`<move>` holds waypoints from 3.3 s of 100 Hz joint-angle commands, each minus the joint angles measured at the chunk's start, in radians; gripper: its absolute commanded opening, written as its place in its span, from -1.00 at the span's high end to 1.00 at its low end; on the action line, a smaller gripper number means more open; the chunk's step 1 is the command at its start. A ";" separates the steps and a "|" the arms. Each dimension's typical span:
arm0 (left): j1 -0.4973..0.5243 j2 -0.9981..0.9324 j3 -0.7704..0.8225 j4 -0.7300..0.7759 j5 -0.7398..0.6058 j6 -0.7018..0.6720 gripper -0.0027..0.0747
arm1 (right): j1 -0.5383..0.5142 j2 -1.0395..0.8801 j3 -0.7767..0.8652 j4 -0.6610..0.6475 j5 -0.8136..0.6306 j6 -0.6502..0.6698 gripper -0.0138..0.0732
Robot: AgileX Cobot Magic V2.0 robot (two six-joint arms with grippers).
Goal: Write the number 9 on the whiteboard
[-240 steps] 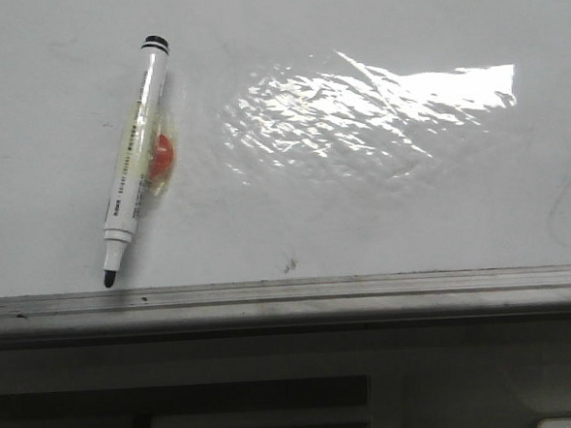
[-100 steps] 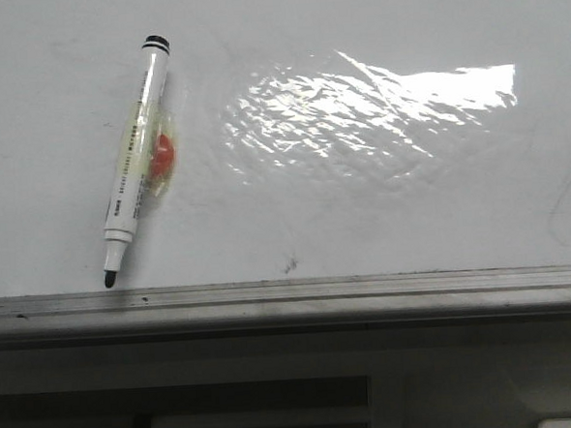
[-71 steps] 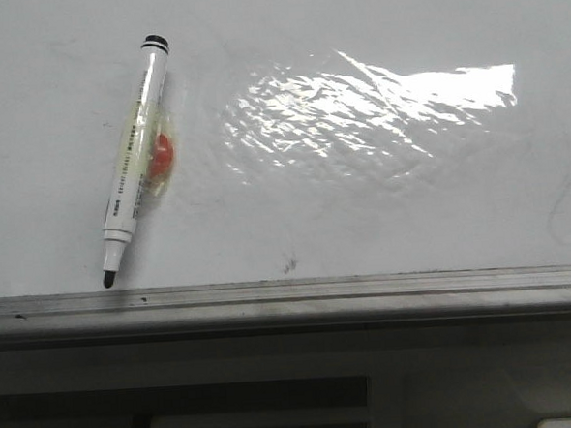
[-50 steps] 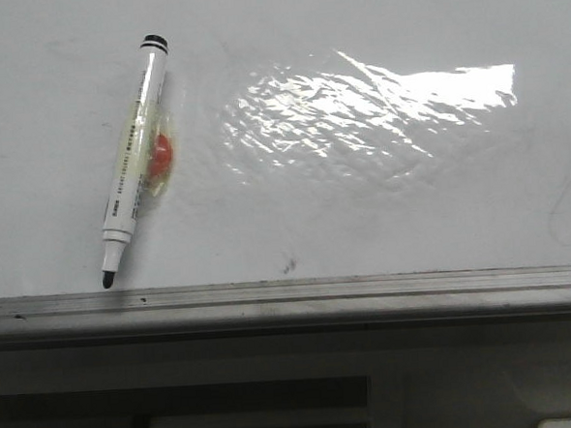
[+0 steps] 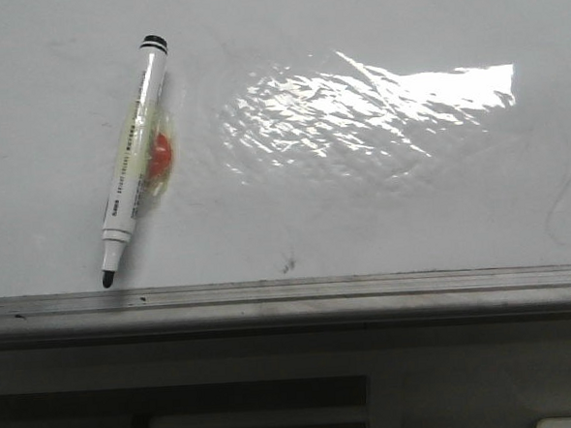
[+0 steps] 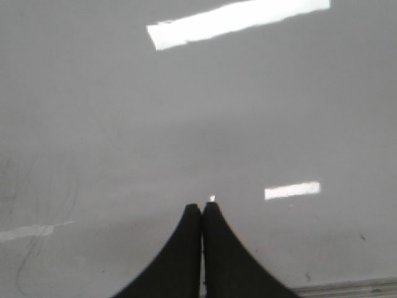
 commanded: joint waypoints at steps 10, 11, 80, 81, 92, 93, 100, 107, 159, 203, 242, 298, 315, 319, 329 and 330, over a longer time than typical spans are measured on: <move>-0.005 0.050 -0.029 0.004 -0.115 -0.010 0.38 | -0.001 0.044 -0.036 0.007 -0.067 -0.004 0.83; -0.008 0.051 -0.027 0.004 -0.127 -0.010 0.33 | -0.001 0.044 -0.036 0.007 -0.067 -0.004 0.83; -0.706 0.417 0.004 -0.027 -0.387 -0.195 -0.25 | -0.001 0.044 -0.036 0.007 -0.061 -0.004 0.83; -0.711 0.430 0.004 -0.027 -0.395 -0.195 -0.25 | -0.001 0.044 -0.036 0.007 -0.061 -0.004 0.83; -0.741 0.540 0.004 -0.078 -0.509 -0.195 -0.25 | -0.001 0.044 -0.036 0.007 -0.059 -0.004 0.83; -0.741 0.547 0.004 -0.082 -0.517 -0.195 -0.25 | -0.001 0.044 -0.036 0.007 -0.059 -0.004 0.83; -0.741 0.615 0.004 -0.103 -0.594 -0.195 -0.25 | -0.001 0.044 -0.036 0.007 -0.057 -0.004 0.83; -0.741 0.679 0.002 -0.107 -0.666 -0.195 -0.25 | -0.001 0.044 -0.036 0.007 -0.057 -0.004 0.83; -0.741 0.955 0.001 -0.116 -0.913 -0.195 0.07 | -0.001 0.044 -0.036 0.007 -0.052 -0.004 0.83; -0.741 1.059 0.001 -0.182 -0.970 -0.195 0.48 | 0.198 0.044 -0.036 0.009 -0.041 -0.004 0.83; -0.741 1.061 0.001 -0.157 -1.002 -0.193 0.95 | 0.368 0.191 -0.184 0.026 0.133 -0.138 0.83; -0.741 0.983 0.001 0.312 -1.061 -0.186 0.98 | 0.894 0.645 -0.531 0.096 0.094 -0.319 0.02; -0.741 0.960 0.001 0.429 -1.074 -0.135 0.98 | 0.971 0.709 -0.599 0.098 0.087 -0.317 -0.09; -0.741 0.961 0.001 0.446 -1.074 -0.135 0.98 | 0.977 0.720 -0.612 0.100 0.087 -0.316 -0.09; -0.741 0.961 0.001 0.472 -1.076 -0.135 0.98 | 0.978 0.753 -0.634 0.127 0.087 -0.316 -0.09; -0.741 0.961 0.001 0.475 -1.076 -0.135 0.98 | 0.978 0.754 -0.638 0.128 0.089 -0.316 -0.09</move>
